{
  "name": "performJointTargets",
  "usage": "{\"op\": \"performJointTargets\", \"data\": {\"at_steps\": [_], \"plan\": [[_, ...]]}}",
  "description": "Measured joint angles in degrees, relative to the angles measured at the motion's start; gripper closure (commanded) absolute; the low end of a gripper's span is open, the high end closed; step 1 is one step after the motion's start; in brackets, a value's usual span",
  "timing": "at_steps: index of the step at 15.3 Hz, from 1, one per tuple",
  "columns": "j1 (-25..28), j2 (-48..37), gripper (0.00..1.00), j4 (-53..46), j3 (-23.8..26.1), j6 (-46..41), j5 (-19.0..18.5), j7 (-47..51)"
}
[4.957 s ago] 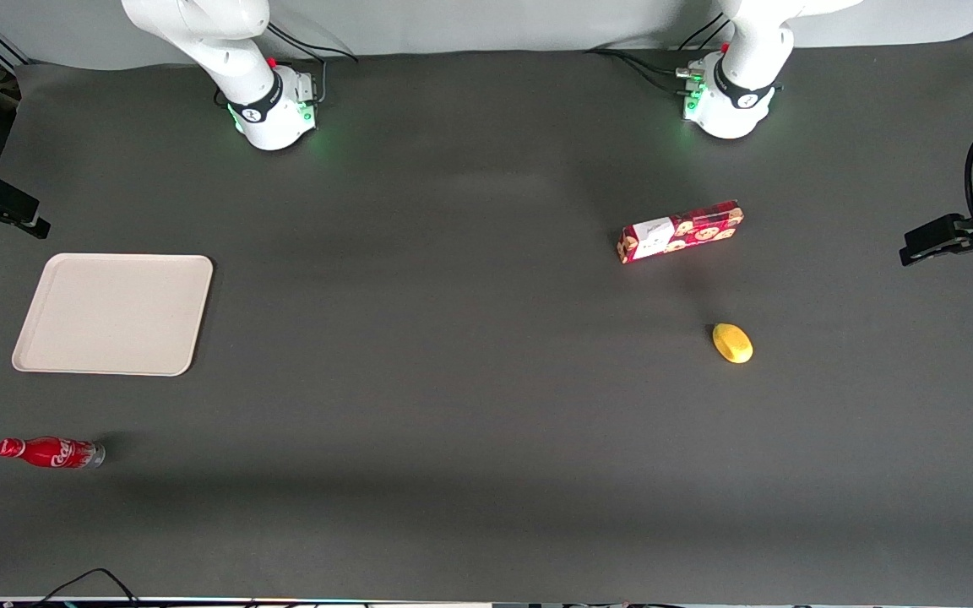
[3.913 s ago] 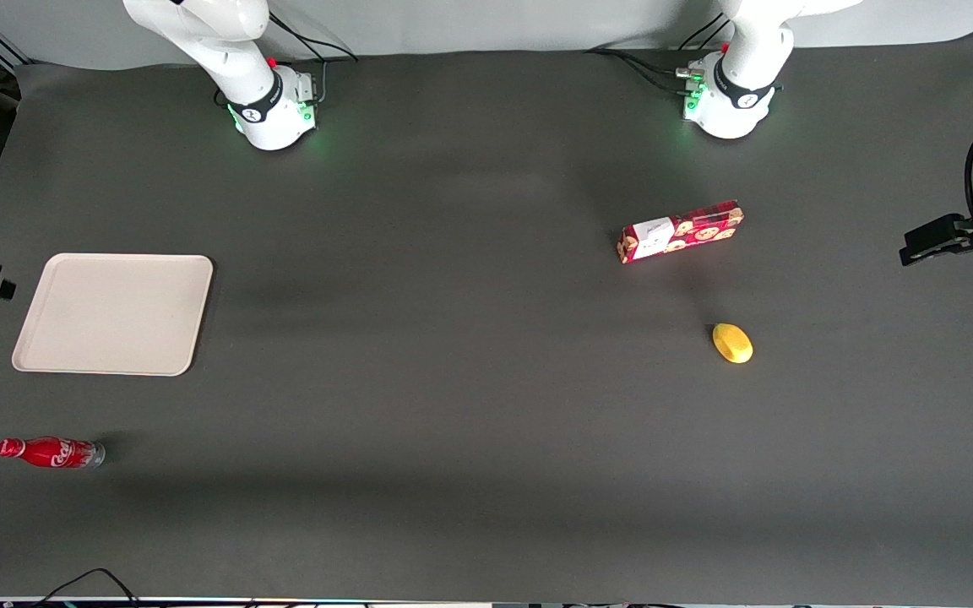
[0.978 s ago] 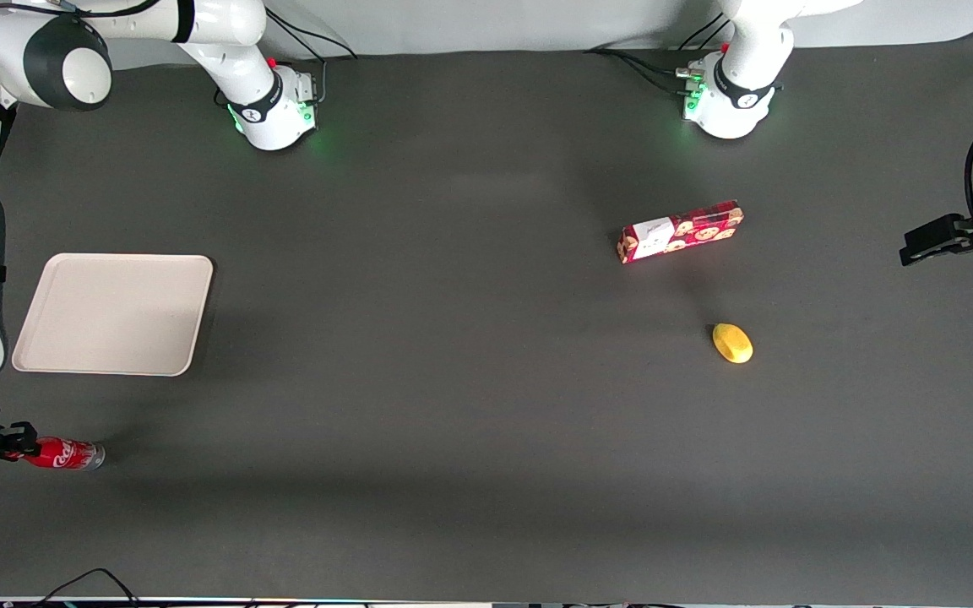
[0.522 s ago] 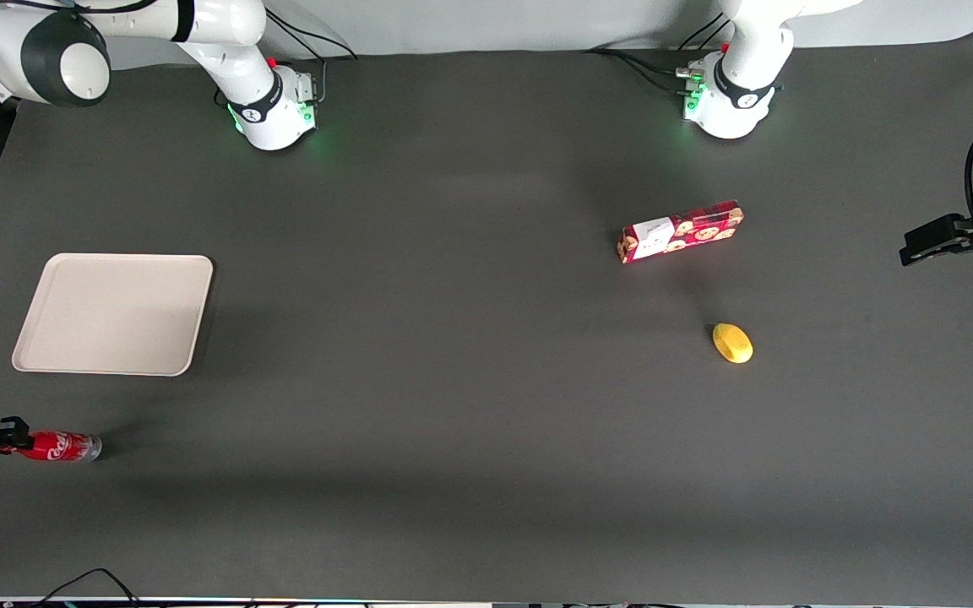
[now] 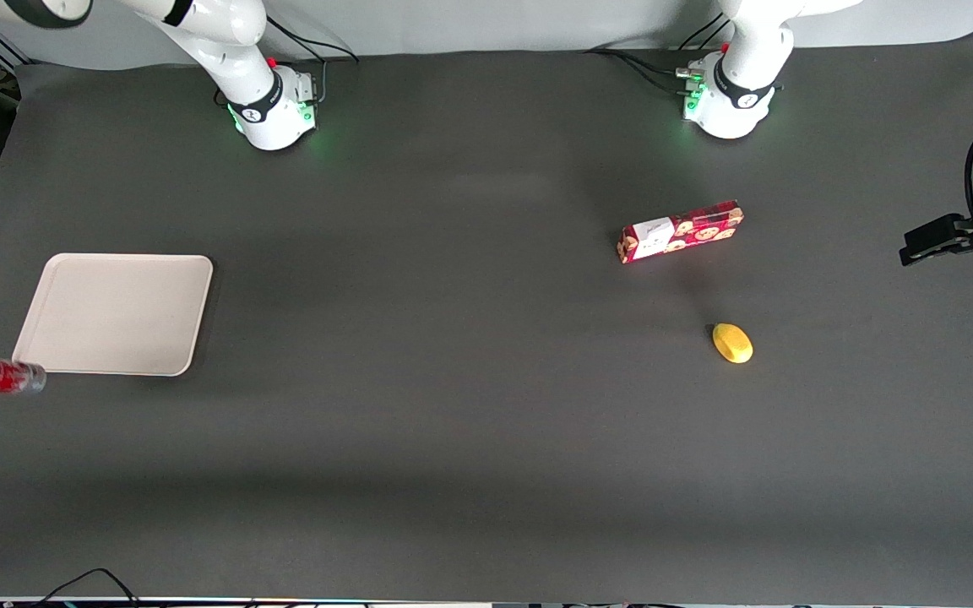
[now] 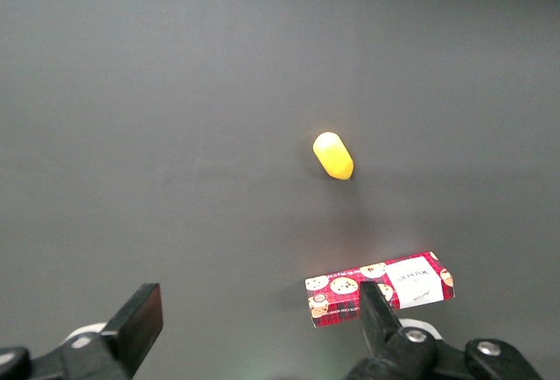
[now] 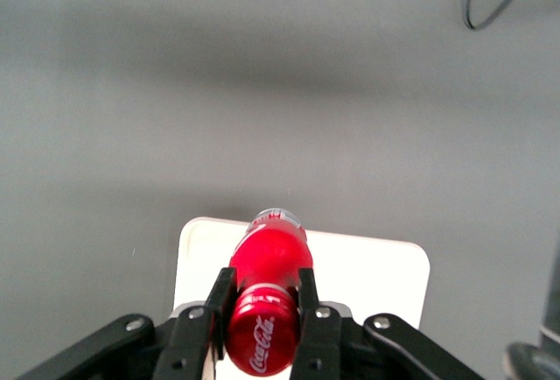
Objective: Place coke bottle on tray
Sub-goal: 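Lift the held bottle and carry it over the white tray, then lower the bottle onto the tray and open the right gripper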
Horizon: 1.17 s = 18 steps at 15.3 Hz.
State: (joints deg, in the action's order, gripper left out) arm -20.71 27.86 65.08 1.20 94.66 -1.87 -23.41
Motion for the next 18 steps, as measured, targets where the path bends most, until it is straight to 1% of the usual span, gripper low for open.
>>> {"op": "performJointTargets", "data": {"at_steps": [3,6,10,15,18], "plan": [[-0.9,-9.1,1.0,9.3,-0.2,-1.2,-1.2,0.2],[-4.0,-15.2,1.0,18.0,-0.4,0.1,-2.1,-0.8],[-8.4,-16.4,1.0,28.3,-2.3,11.2,-2.8,-7.3],[-9.4,-16.1,1.0,42.5,-7.3,29.1,-2.8,-14.3],[-10.0,-16.1,1.0,47.1,-7.9,34.0,-2.8,-16.4]]}}
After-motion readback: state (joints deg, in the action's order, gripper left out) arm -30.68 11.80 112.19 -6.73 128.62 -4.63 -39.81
